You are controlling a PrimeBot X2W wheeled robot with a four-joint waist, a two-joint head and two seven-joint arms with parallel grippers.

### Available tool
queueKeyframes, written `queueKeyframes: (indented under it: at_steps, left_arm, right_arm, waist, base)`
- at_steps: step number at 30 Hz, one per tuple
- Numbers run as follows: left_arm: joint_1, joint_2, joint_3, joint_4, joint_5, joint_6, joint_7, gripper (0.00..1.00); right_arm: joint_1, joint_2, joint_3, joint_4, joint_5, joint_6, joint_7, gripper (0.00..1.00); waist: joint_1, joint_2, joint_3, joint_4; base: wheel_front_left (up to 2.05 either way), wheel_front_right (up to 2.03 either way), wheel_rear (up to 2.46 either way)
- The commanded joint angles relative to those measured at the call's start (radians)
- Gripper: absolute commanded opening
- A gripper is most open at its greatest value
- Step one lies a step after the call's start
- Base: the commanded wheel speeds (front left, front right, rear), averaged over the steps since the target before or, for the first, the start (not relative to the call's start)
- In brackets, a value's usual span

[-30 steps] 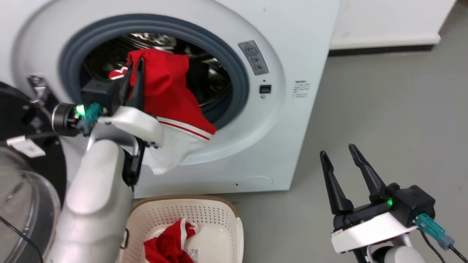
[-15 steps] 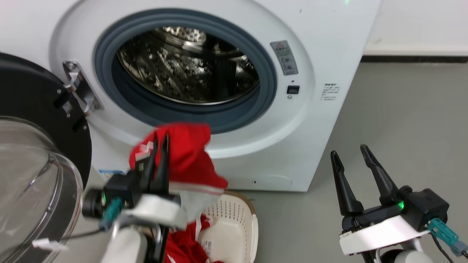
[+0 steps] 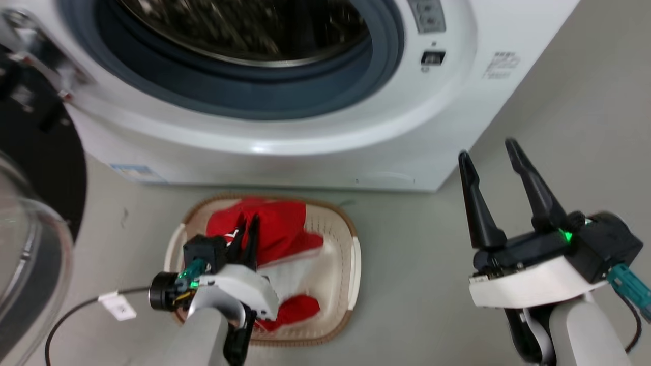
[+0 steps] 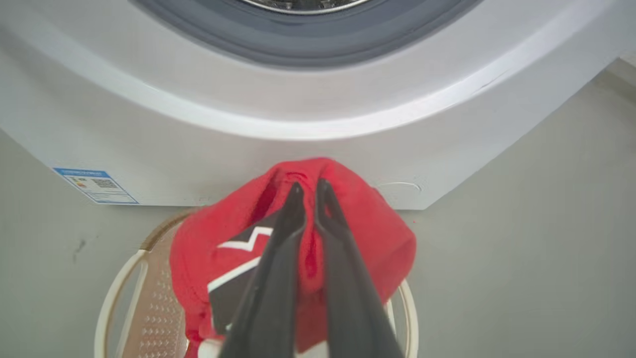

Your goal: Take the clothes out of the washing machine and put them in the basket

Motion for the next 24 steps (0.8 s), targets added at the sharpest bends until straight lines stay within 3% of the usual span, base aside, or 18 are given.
queueKeyframes:
  at_steps: [1,14,20,22,23,24]
  left_arm:
    - [-0.038,0.000,0.004,0.021,0.006,-0.006,-0.002,0.00]
    - [-0.334,0.037,0.064,0.541,-0.015,-0.001,-0.003,0.00]
    - [-0.360,0.040,0.078,0.582,-0.021,0.001,-0.002,0.00]
    - [-0.357,0.037,0.082,0.577,-0.022,-0.002,-0.003,0.50]
    - [-0.352,0.034,0.083,0.569,-0.020,0.000,-0.003,0.99]
    - [-0.347,0.031,0.085,0.558,-0.017,0.002,-0.003,1.00]
  right_arm:
    - [-0.023,0.001,0.004,-0.004,-0.001,0.000,-0.006,1.00]
    - [-0.124,0.001,0.044,0.043,0.023,0.000,-0.058,1.00]
    - [-0.148,0.001,0.045,0.069,0.031,0.000,-0.076,1.00]
    - [-0.153,0.001,0.042,0.084,0.030,0.000,-0.079,1.00]
    - [-0.154,0.001,0.040,0.090,0.028,0.000,-0.082,1.00]
    - [-0.155,0.001,0.036,0.097,0.024,0.000,-0.084,1.00]
  waist:
    - [-0.0001,0.0000,0.106,-0.028]
    - [-0.0001,0.0000,0.339,-0.125]
    - [-0.0001,0.0000,0.372,-0.130]
    - [-0.0001,0.0000,0.367,-0.125]
    - [-0.0001,0.0000,0.358,-0.121]
    - [-0.0001,0.0000,0.344,-0.117]
  base:
    - [0.00,0.00,0.00]
    - [0.00,0.00,0.00]
    - [0.00,0.00,0.00]
    - [0.00,0.00,0.00]
    - [0.00,0.00,0.00]
    - [0.00,0.00,0.00]
